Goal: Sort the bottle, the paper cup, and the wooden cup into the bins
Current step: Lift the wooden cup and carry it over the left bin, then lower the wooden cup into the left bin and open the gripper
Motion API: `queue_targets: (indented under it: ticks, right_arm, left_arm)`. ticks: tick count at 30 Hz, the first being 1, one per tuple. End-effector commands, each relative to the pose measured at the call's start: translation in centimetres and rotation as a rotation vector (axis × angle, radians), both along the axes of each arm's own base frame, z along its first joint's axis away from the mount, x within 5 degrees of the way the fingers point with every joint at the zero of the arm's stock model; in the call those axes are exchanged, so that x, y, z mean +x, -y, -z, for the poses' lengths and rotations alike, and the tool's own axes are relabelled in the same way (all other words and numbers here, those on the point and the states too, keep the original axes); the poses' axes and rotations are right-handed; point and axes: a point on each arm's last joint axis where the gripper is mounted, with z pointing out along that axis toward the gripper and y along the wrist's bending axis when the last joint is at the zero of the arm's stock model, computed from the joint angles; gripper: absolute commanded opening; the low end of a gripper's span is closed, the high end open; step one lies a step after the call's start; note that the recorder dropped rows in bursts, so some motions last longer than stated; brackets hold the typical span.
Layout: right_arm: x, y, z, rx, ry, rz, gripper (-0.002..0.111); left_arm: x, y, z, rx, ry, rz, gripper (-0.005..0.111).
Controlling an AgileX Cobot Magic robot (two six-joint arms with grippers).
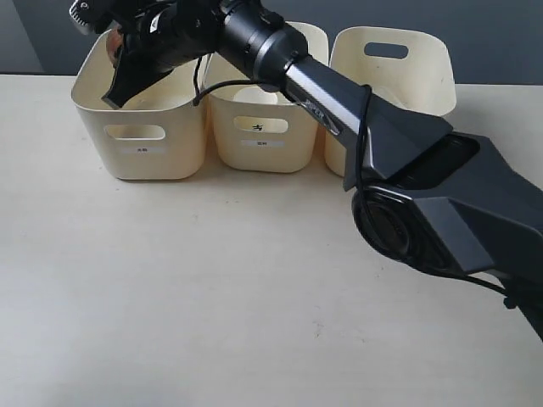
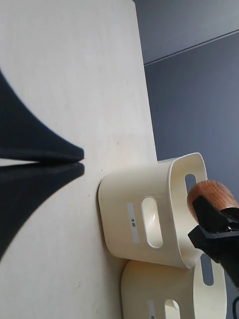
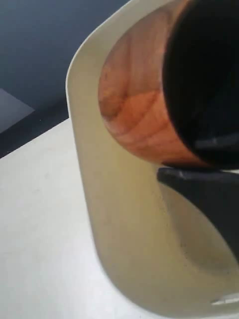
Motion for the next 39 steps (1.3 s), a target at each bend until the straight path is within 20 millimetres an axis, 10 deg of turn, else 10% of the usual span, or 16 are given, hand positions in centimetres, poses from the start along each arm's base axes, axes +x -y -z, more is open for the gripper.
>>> queue_targets:
  ticks: [1,39]
  right_arm:
    - [1.0,0.5,0.6,0.046,-0.003,0.028,-0.001]
    - [1.1,1.6,3.7,-0.105,-0.156,0.105,-0.001]
  left_arm:
    - [0.0,0.0,0.0,-0.003,0.003,0.003,0.0]
    - [0.0,0.0,0.0,-0.003,0.003,0.003,0.0]
